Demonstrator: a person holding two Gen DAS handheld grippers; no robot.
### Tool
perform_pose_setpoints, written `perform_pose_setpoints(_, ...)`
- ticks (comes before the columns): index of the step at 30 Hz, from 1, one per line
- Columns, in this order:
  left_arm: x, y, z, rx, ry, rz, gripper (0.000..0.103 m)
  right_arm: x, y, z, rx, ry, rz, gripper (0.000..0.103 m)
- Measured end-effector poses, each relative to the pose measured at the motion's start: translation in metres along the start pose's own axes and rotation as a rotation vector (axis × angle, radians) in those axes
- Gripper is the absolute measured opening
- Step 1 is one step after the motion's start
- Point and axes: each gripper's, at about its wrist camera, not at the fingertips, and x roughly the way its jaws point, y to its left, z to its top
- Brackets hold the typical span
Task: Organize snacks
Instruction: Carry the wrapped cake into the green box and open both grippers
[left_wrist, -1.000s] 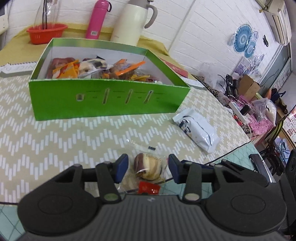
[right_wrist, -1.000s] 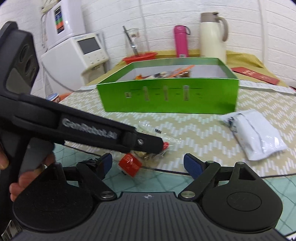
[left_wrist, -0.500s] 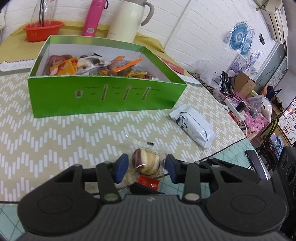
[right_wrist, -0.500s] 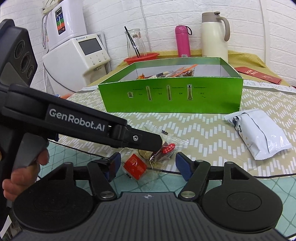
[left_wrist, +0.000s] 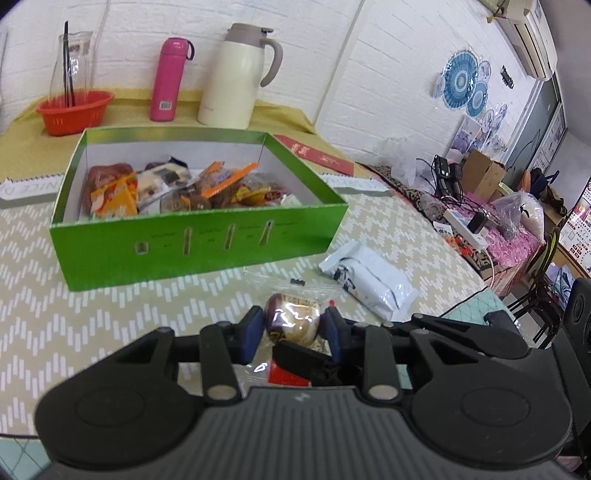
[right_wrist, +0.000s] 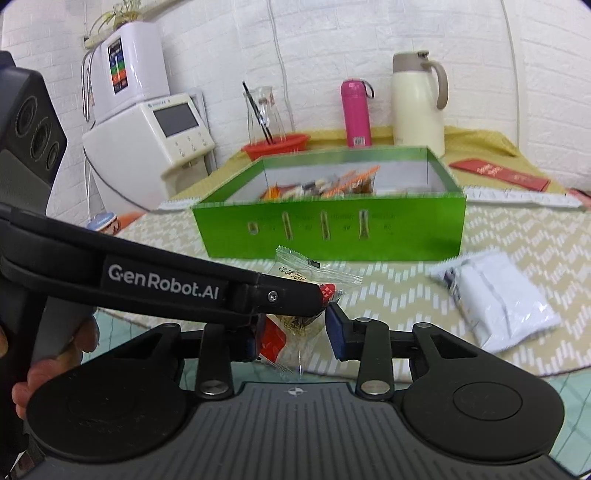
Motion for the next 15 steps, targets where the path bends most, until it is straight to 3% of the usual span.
perform_pose_setpoints(8,0.005,-0.013,0.046,0.042,-0.086,-0.010,0.029,0.001,-0.019,0.036,-0.013,-0.116,-0.017,0.061)
perform_pose_setpoints(15,0.029,-0.016,0.081,0.075,-0.114,0.007,0.029,0.018,-0.042,0.058,-0.013,-0.175,-0.030,0.060)
